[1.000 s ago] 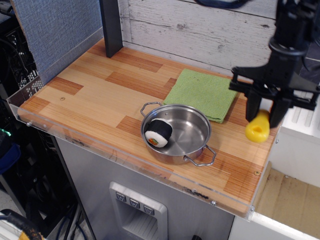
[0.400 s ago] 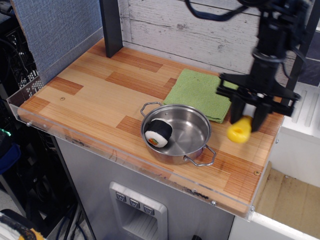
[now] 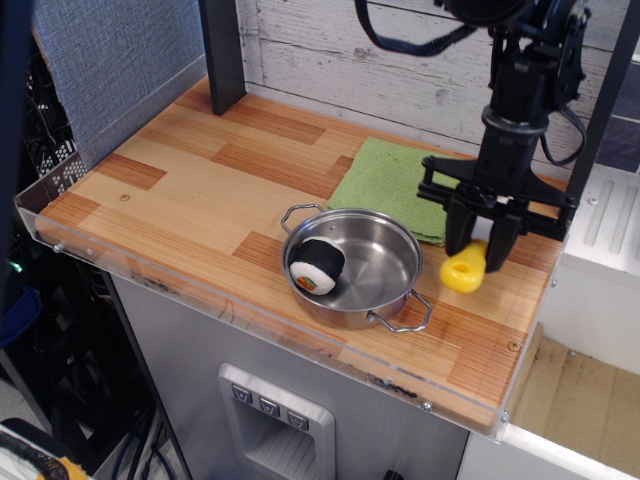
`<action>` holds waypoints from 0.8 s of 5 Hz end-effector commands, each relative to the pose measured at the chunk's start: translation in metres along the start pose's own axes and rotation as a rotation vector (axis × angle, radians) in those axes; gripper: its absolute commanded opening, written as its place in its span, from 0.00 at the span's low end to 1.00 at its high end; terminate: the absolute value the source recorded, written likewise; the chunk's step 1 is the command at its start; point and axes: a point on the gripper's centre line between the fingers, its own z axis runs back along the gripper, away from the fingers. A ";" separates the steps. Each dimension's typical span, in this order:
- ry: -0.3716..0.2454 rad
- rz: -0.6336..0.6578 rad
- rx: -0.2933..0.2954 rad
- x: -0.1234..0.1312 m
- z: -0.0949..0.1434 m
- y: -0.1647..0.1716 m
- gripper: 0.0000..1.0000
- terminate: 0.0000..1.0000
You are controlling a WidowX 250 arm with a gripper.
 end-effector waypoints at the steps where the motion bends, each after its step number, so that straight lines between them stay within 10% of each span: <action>1: -0.003 -0.006 -0.004 0.008 -0.008 -0.010 0.00 0.00; 2: -0.011 -0.001 -0.003 0.011 -0.002 -0.011 1.00 0.00; 4: -0.202 -0.021 -0.032 -0.011 0.082 0.001 1.00 0.00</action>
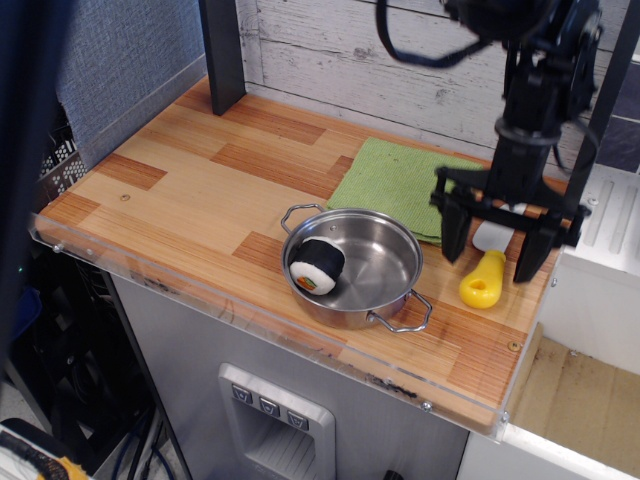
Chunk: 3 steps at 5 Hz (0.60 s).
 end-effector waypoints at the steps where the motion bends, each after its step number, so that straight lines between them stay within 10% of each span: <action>1: -0.225 -0.019 -0.059 -0.023 0.106 0.020 1.00 0.00; 3: -0.183 0.003 0.000 -0.027 0.113 0.045 1.00 0.00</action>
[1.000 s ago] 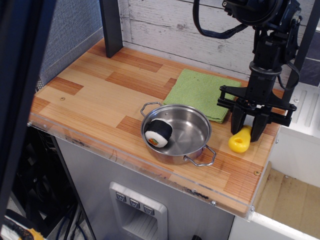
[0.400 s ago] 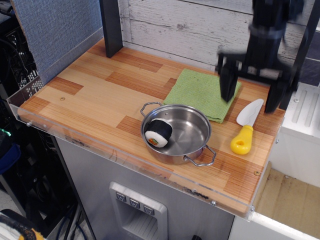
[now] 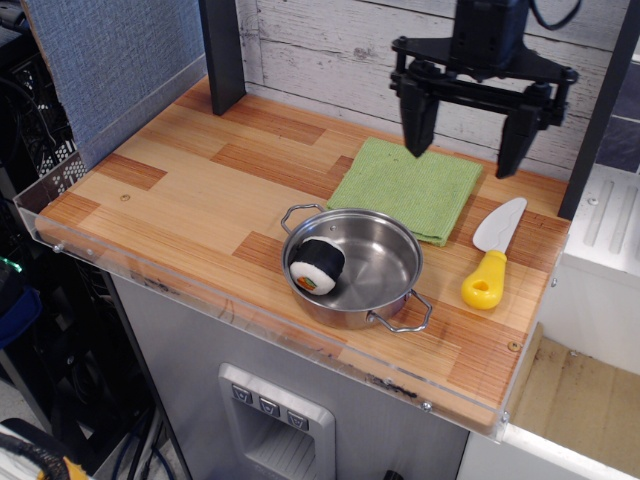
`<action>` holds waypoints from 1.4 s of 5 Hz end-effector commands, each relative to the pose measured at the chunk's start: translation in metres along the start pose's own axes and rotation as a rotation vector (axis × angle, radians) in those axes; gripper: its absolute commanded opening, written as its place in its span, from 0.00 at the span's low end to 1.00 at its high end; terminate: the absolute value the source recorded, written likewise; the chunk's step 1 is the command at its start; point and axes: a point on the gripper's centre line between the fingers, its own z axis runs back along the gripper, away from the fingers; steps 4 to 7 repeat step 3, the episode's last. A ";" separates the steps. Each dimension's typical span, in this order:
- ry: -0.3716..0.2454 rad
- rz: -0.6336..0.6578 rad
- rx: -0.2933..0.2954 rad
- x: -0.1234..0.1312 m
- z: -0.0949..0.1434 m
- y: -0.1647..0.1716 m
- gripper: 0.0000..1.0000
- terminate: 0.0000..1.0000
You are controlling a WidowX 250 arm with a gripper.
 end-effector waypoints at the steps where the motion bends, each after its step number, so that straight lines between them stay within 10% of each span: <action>1: -0.024 0.013 0.077 -0.004 0.023 0.022 1.00 0.00; 2: -0.024 0.013 0.077 -0.004 0.023 0.022 1.00 0.00; 3: -0.024 0.013 0.077 -0.004 0.023 0.022 1.00 1.00; 7: -0.024 0.013 0.077 -0.004 0.023 0.022 1.00 1.00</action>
